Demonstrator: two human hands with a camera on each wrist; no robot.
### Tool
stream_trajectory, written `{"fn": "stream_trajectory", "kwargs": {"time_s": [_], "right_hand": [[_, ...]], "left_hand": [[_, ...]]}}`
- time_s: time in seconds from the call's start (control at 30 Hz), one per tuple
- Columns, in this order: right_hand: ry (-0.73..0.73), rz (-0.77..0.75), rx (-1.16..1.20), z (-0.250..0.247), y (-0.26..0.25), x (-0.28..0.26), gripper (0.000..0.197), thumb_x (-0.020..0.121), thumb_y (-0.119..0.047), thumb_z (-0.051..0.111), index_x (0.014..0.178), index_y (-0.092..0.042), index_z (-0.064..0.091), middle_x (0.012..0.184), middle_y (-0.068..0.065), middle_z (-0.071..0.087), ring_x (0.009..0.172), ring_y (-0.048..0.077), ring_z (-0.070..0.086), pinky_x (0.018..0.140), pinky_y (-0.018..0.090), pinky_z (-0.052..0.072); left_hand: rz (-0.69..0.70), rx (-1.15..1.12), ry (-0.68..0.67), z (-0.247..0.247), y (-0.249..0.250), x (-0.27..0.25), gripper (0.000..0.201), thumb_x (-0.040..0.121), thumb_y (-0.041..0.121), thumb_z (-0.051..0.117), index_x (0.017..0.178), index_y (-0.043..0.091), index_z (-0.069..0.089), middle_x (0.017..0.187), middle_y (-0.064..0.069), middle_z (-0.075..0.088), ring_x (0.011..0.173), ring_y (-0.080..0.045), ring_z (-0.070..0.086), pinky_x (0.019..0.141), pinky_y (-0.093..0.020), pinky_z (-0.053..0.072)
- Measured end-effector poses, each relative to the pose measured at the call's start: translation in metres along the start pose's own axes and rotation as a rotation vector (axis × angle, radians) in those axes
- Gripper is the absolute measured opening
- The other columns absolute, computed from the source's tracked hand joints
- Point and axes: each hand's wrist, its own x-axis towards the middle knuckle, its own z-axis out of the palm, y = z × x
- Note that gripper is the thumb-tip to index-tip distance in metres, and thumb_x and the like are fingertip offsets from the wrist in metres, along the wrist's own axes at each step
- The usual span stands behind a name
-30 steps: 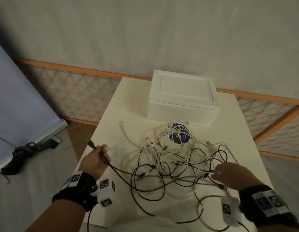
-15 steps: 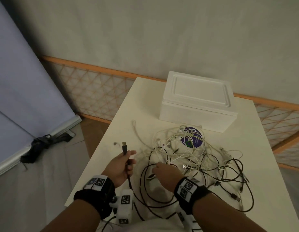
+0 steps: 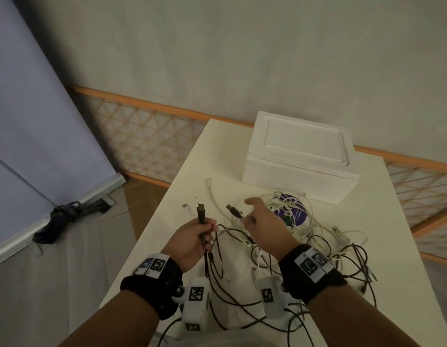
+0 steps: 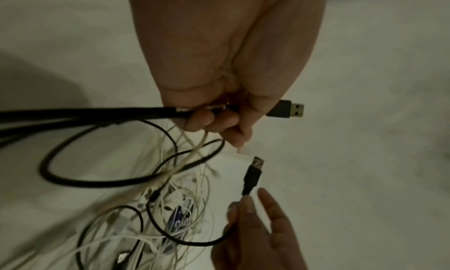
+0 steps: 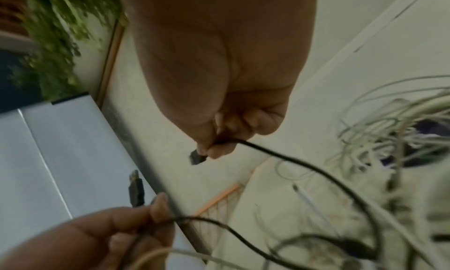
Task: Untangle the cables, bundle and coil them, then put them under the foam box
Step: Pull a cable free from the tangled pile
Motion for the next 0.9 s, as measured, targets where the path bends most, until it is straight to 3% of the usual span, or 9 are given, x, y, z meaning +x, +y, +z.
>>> {"fn": "stream_trajectory", "kwargs": {"time_s": [0.13,0.27,0.37,0.47,0.57,0.67,0.73,0.8,0.9], "right_hand": [[0.123,-0.059,0.130,-0.021,-0.015,0.001,0.029,0.093,-0.020,0.056,0.117,-0.022,0.040,0.072,-0.003,0.067,0.056,0.002,0.053,0.057,0.018,0.039],[0.121,-0.114,0.130,-0.020,-0.025,-0.002,0.022,0.091,-0.021,0.060,0.105,-0.023,0.043,0.072,-0.008,0.069,0.062,0.001,0.058,0.058,0.014,0.042],[0.166,-0.097,0.191,-0.016,-0.027,-0.003,0.021,0.089,-0.022,0.062,0.094,-0.024,0.041,0.067,-0.006,0.068,0.059,0.001,0.059,0.058,0.019,0.044],[0.173,-0.004,0.270,-0.015,-0.024,-0.005,0.026,0.087,-0.033,0.065,0.089,-0.023,0.041,0.058,-0.001,0.067,0.048,0.002,0.057,0.052,0.019,0.039],[0.130,-0.013,0.230,-0.013,-0.021,-0.007,0.030,0.085,-0.042,0.064,0.085,-0.021,0.043,0.053,-0.001,0.060,0.045,0.005,0.052,0.054,0.026,0.043],[0.012,-0.040,-0.012,-0.021,-0.014,-0.007,0.034,0.081,-0.053,0.063,0.079,-0.023,0.049,0.064,-0.005,0.058,0.058,0.009,0.053,0.057,0.027,0.041],[-0.064,-0.020,-0.203,-0.030,0.000,-0.010,0.033,0.084,-0.051,0.060,0.076,-0.019,0.051,0.072,-0.004,0.057,0.069,0.014,0.055,0.062,0.031,0.042],[-0.084,0.027,-0.263,-0.038,0.020,-0.013,0.030,0.089,-0.043,0.057,0.077,-0.016,0.054,0.076,-0.001,0.058,0.073,0.017,0.056,0.068,0.035,0.045],[-0.074,0.125,-0.231,-0.049,0.038,-0.018,0.023,0.090,-0.037,0.059,0.082,-0.016,0.059,0.073,-0.003,0.057,0.068,0.011,0.053,0.062,0.025,0.041]], "left_hand": [[0.015,0.051,-0.039,0.027,0.002,0.000,0.017,0.097,0.006,0.046,0.095,0.005,0.063,0.080,-0.005,0.066,0.054,-0.009,0.044,0.053,-0.023,0.035],[0.052,0.036,-0.171,0.050,0.003,-0.003,0.025,0.098,0.019,0.048,0.114,0.006,0.063,0.089,0.002,0.066,0.059,-0.008,0.046,0.055,-0.022,0.036],[0.082,0.018,-0.225,0.060,0.004,-0.007,0.024,0.098,0.021,0.045,0.109,0.012,0.065,0.081,0.004,0.058,0.060,-0.008,0.046,0.054,-0.021,0.035],[0.139,0.044,-0.236,0.062,0.007,-0.009,0.024,0.090,0.022,0.051,0.106,0.012,0.066,0.083,0.006,0.063,0.066,-0.009,0.048,0.059,-0.022,0.035],[0.220,0.134,-0.224,0.063,0.008,-0.010,0.017,0.095,0.021,0.046,0.094,0.013,0.062,0.090,0.003,0.069,0.078,-0.012,0.059,0.059,-0.020,0.047],[0.286,0.073,-0.149,0.053,0.022,-0.006,0.024,0.101,0.028,0.036,0.089,0.020,0.056,0.092,0.000,0.074,0.090,-0.012,0.068,0.075,-0.032,0.046],[0.300,-0.167,-0.112,0.036,0.044,0.000,0.026,0.099,0.037,0.036,0.084,0.024,0.053,0.074,0.003,0.070,0.083,-0.015,0.070,0.082,-0.038,0.045],[0.365,-0.389,-0.047,0.019,0.067,0.003,0.031,0.098,0.042,0.037,0.079,0.023,0.051,0.054,0.008,0.052,0.055,-0.011,0.059,0.073,-0.032,0.052],[0.440,-0.452,-0.005,0.005,0.086,-0.002,0.033,0.099,0.040,0.039,0.074,0.023,0.051,0.049,0.010,0.035,0.039,-0.004,0.033,0.043,-0.017,0.035]]}}
